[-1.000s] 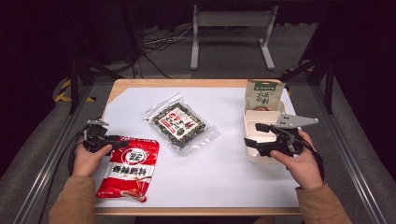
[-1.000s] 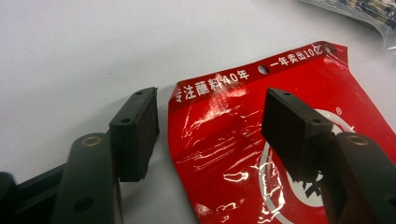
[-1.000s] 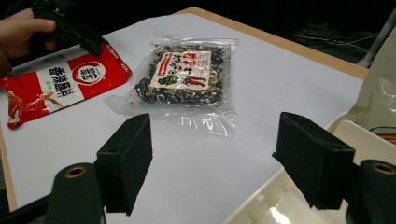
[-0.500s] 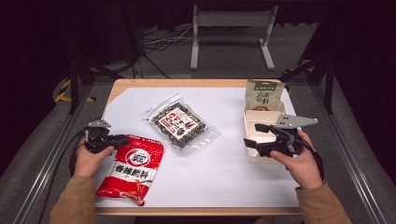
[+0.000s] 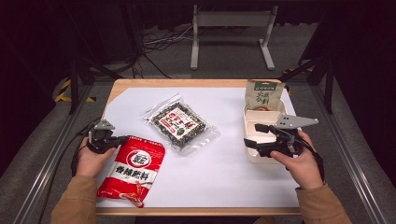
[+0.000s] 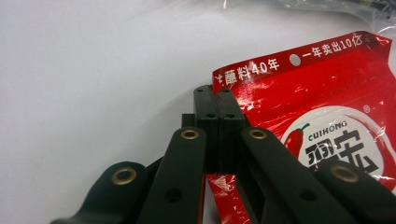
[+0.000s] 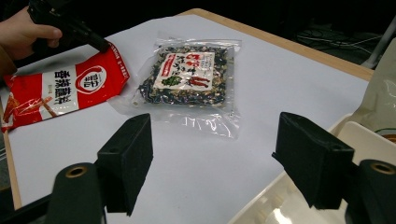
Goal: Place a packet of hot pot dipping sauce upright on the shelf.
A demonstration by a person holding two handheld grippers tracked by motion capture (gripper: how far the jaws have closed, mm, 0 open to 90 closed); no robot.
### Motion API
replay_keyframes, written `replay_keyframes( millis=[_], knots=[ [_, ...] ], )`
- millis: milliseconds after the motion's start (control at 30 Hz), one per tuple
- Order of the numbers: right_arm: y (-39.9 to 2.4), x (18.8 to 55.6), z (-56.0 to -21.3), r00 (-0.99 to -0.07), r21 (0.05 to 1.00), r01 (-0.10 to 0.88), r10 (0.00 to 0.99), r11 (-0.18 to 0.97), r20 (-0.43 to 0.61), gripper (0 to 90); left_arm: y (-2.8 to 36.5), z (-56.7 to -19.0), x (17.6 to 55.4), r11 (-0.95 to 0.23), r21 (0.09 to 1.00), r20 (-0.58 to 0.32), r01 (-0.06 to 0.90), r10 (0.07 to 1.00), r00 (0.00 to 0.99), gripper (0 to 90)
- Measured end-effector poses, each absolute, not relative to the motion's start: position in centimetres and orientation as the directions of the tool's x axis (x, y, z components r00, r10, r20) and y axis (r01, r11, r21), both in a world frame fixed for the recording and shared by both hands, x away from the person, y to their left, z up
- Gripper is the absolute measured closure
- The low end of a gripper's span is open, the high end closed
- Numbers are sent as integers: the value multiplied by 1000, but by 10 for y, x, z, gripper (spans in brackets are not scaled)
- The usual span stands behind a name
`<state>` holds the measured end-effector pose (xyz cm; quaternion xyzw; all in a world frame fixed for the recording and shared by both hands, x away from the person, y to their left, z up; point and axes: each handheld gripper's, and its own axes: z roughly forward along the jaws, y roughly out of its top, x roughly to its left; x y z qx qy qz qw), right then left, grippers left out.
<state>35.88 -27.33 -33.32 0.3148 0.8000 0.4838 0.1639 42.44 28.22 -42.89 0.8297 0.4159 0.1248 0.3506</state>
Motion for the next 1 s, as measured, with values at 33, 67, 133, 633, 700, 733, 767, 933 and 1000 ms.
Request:
replay_keyframes(
  millis=[33,67,133,633,700,733,767,933,1000],
  knots=[
    [-273,359,-333,-748,878,344,662,333,42,287,282,-428,423,-402,690,-87,602,779,621,900],
    [-273,359,-333,-748,878,344,662,333,42,293,283,-426,422,-402,693,-87,599,777,623,900],
    [-273,358,-333,-750,877,344,660,335,41,316,285,-422,420,-392,699,-95,598,777,622,900],
    [-263,356,-332,-793,893,313,607,324,58,459,297,-382,398,-344,774,-87,531,774,627,900],
    [-260,355,-331,-798,893,314,599,321,66,473,295,-375,394,-343,785,-76,515,773,630,900],
    [-259,354,-331,-802,891,319,593,322,72,487,295,-373,393,-342,790,-74,509,771,632,900],
    [-257,354,-330,-803,887,326,591,327,77,501,294,-371,392,-341,794,-71,504,771,633,900],
    [-249,351,-330,-810,879,340,579,334,93,513,290,-359,384,-347,807,-43,478,772,634,900],
    [-245,350,-328,-811,879,341,577,335,95,512,288,-354,381,-348,816,-35,462,768,640,900]
  ],
)
